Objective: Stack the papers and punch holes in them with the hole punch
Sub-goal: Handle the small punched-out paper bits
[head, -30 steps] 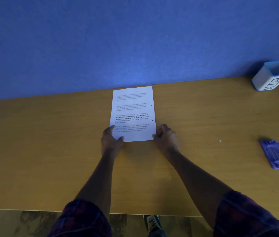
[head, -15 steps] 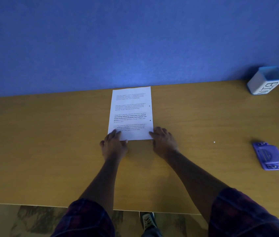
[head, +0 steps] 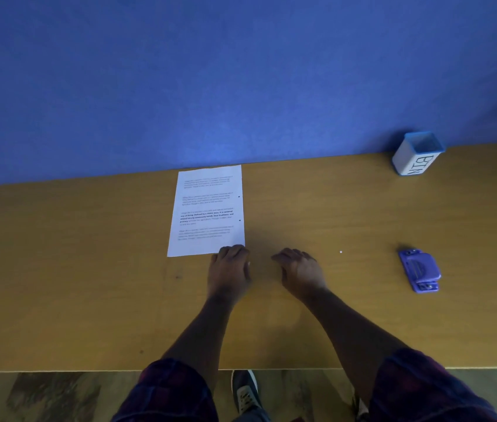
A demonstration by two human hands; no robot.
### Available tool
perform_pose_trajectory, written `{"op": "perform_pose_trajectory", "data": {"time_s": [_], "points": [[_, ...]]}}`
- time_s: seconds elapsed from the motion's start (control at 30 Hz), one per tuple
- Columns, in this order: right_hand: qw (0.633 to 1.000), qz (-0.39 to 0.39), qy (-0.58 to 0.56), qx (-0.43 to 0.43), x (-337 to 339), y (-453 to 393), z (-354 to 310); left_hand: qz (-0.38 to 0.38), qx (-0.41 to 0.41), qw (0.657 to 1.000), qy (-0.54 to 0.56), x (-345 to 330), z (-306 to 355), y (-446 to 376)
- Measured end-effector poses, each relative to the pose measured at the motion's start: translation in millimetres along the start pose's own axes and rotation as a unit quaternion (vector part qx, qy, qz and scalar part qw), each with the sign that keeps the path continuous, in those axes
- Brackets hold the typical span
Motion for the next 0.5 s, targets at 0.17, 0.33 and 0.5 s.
{"op": "perform_pose_trajectory", "data": {"time_s": [0.17,0.33,0.5], "points": [[1.0,0.023,0.011,-0.013,23,28,22,-0.02,-0.041,0.998,0.032,-11,66,8],[0.999,0.01,0.023,-0.046,38,55,51,-0.049,-0.062,0.996,0.052,-24,112,14],[0.996,0.007,0.025,-0.091,47,75,77,-0.073,-0.05,0.993,0.075,-36,140,14]]}}
Point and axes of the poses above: each hand's wrist, its own y-axis away from the middle knuckle, its own x-axis out of the back of the hand, z = x × y, the point moved 8 cm from there along -y, towards the middle knuckle, and after that the axes turned 6 degrees about x, right-handed, at the moved point
